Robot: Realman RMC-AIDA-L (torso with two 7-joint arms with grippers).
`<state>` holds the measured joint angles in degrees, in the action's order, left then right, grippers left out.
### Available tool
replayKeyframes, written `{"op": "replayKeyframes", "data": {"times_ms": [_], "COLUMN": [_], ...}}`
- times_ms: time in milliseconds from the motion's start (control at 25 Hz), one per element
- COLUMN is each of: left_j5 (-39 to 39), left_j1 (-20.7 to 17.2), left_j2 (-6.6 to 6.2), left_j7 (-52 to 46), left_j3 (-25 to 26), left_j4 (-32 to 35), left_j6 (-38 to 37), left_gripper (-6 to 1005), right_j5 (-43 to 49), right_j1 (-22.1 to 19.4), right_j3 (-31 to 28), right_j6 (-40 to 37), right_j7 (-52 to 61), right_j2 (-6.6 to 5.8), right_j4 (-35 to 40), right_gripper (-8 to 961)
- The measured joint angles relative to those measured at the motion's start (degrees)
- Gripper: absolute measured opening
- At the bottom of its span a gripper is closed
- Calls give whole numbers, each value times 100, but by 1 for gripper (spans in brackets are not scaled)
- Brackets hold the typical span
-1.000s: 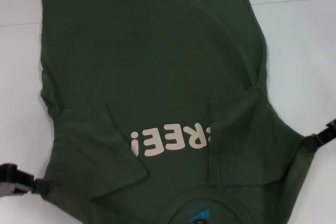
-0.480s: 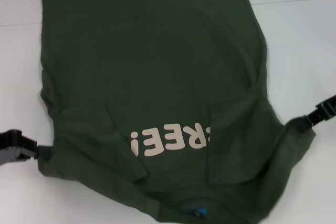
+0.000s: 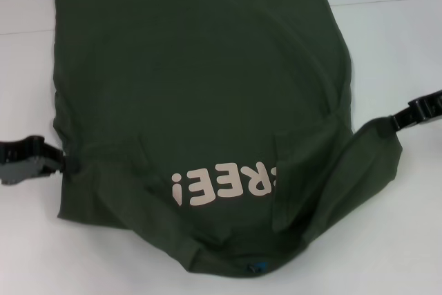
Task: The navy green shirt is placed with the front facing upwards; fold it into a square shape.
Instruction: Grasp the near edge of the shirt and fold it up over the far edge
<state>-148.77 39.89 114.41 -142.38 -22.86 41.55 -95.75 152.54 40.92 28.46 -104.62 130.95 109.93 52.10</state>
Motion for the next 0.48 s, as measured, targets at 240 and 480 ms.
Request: {"op": "replayKeyframes", "data": {"times_ms": [240, 480], "left_j5": [489, 1112], "left_j1": [27, 8], "left_j2": [-12, -36], "left_j7": [-8, 10], "left_j3": [5, 3], "left_j4": [-21, -113], "left_j6": [218, 599], "left_gripper": [4, 4], "right_j5": [-158, -460], "right_j1": [-22, -44], "right_j3": [-206, -300], "right_j6": [169, 501], "right_j7": [66, 153], "right_j2": [-9, -7], "right_j4": [-5, -14], "right_gripper": [36, 36]}}
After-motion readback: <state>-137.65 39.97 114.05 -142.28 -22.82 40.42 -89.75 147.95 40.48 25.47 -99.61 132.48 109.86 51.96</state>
